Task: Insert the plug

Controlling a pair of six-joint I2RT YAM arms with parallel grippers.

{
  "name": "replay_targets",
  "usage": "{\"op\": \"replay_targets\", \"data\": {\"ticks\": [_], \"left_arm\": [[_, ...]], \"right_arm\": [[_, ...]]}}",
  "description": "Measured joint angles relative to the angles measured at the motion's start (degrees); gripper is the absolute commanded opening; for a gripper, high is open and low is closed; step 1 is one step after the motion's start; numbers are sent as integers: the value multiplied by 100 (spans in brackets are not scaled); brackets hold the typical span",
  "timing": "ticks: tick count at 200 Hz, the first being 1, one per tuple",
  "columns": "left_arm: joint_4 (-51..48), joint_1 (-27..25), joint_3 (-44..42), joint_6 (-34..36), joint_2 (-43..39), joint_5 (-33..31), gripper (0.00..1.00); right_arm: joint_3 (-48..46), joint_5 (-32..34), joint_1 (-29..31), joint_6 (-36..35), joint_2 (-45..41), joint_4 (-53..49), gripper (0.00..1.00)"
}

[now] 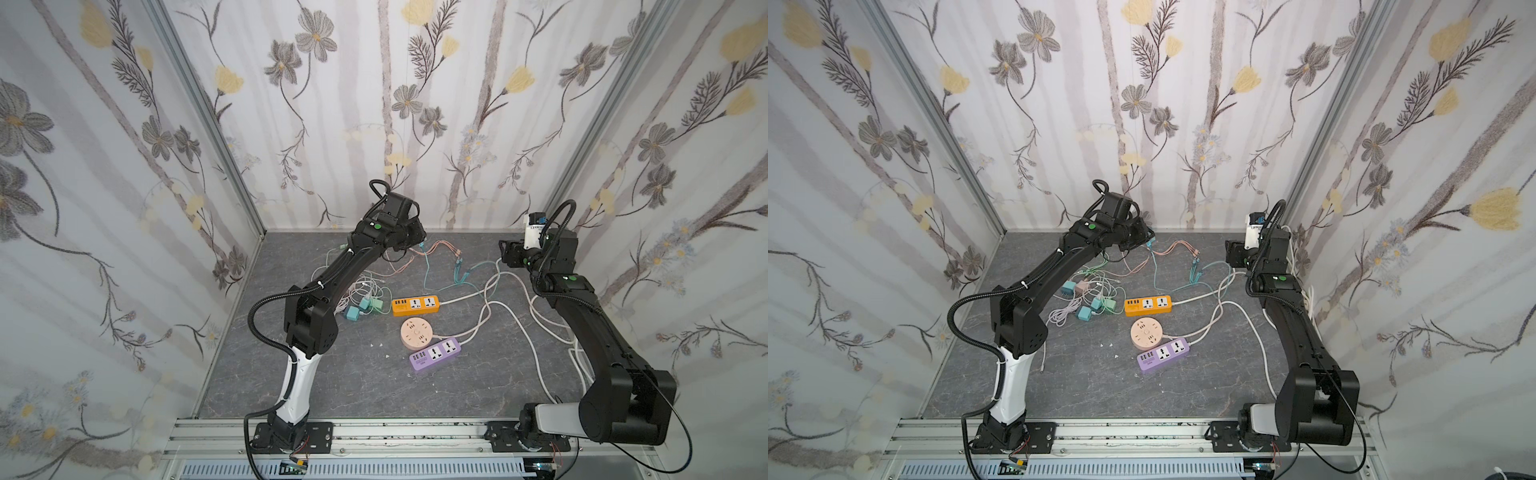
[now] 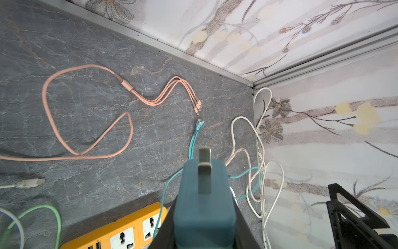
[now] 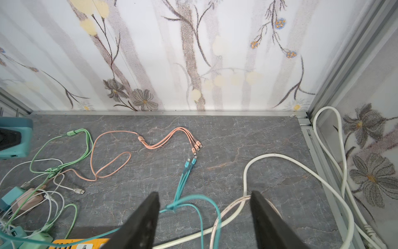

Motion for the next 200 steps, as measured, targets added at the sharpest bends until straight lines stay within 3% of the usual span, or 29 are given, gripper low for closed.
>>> {"op": "replay_targets", "data": {"ticks": [9, 54, 73, 101, 129, 164, 200], "left_arm": [[17, 13, 2, 0, 44, 2, 0], [24, 20, 179, -9, 304, 203, 0], [57, 20, 197, -61, 315, 321, 0], [424, -15, -2, -256, 273, 507, 0], [1088, -101, -448, -647, 160, 756, 0], [2098, -142, -863, -1250, -2, 1088, 0], [3136, -155, -1582, -1812, -417, 1211, 0]], "right_arm": [[-177, 22, 0, 9, -87, -7, 99], [-883, 787, -2, 461, -955, -507, 99], [-898, 678, -7, 1019, -1351, -811, 99], [-1425, -658, 131, 2756, -1803, -328, 97], [-2186, -1449, 949, 4881, -2013, 848, 97], [-2334, -1285, 1707, 6166, -2179, 2157, 96], [-2717, -970, 1965, 7405, -1729, 3348, 91]]}}
